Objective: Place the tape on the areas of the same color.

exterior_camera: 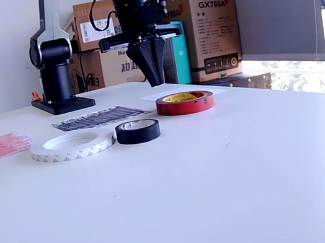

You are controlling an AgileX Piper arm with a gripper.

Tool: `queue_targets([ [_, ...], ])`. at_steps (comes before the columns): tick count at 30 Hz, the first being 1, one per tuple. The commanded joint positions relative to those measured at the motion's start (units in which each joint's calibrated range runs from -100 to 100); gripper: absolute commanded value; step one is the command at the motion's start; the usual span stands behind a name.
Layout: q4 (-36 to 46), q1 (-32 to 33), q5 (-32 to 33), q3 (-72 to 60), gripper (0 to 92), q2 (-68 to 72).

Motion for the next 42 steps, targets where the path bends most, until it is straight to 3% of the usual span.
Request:
queue_targets([
  [1, 0.0, 0.1, -3.7, 0.4, 14.5, -0.4],
  [9, 0.1, 2.3, -7.6, 0.9, 27.4, 0.5],
  [19, 0.0, 2.0, -9.4, 0.9, 52.6, 4.1],
  [42, 0.0, 1.6, -9.2, 0.9, 52.7, 7.3],
])
